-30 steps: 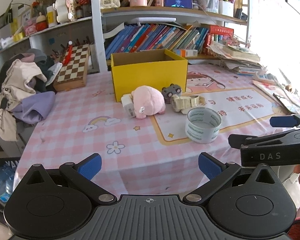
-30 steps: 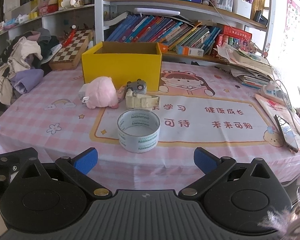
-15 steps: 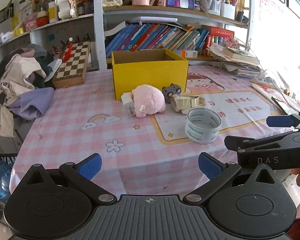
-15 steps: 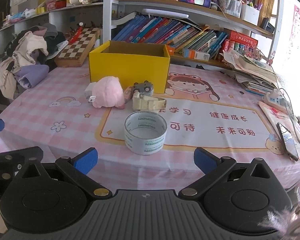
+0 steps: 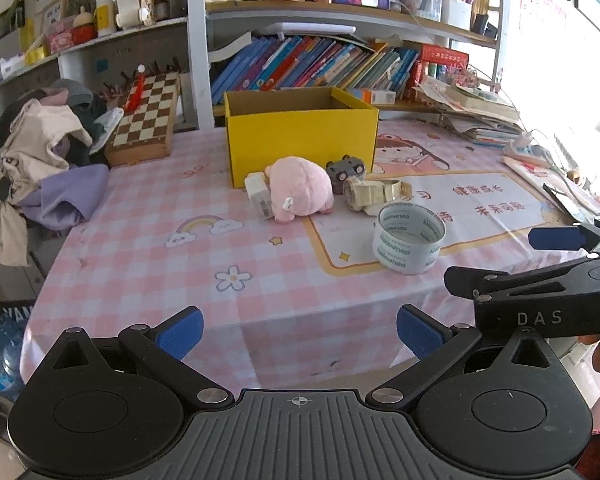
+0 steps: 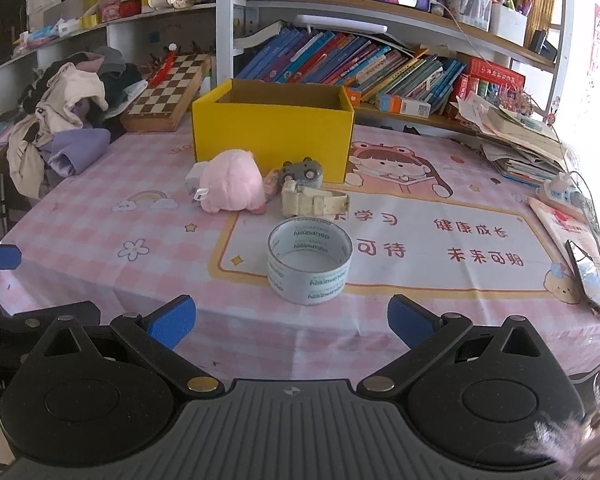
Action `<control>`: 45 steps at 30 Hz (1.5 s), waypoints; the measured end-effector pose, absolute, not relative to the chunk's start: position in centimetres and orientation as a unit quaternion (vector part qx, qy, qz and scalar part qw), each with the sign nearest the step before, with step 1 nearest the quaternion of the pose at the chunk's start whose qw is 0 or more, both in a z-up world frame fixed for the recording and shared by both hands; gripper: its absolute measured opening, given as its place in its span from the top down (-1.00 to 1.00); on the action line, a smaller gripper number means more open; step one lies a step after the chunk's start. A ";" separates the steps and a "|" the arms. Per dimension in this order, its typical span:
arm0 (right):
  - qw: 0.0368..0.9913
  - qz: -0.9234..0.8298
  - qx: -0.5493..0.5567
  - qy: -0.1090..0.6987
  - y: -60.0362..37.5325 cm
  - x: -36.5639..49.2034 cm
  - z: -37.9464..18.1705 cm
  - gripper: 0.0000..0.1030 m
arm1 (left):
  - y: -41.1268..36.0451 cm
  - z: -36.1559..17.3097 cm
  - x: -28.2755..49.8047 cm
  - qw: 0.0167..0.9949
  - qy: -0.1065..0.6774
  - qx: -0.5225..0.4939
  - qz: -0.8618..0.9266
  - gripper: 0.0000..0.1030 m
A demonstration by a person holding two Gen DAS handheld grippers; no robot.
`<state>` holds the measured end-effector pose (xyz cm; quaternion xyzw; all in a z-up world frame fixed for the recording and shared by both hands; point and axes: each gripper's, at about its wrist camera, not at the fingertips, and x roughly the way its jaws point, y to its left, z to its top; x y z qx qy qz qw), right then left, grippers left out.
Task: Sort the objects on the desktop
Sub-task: 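Move the right tool to the tape roll and close around it while the left tool approaches the pink pig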
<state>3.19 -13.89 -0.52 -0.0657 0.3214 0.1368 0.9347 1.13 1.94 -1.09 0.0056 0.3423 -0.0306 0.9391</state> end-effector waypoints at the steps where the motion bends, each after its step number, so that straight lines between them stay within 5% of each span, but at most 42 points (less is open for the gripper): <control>1: 0.934 0.137 -0.065 0.322 -14.0 3.3 -0.5 -1.00 | 1.9 -1.1 1.3 0.939 0.343 0.004 -0.031 -1.00; 45: 0.904 0.169 -0.087 0.384 -13.2 14.1 -3.9 -1.00 | 2.3 -3.5 9.6 0.935 0.354 -0.002 0.008 -1.00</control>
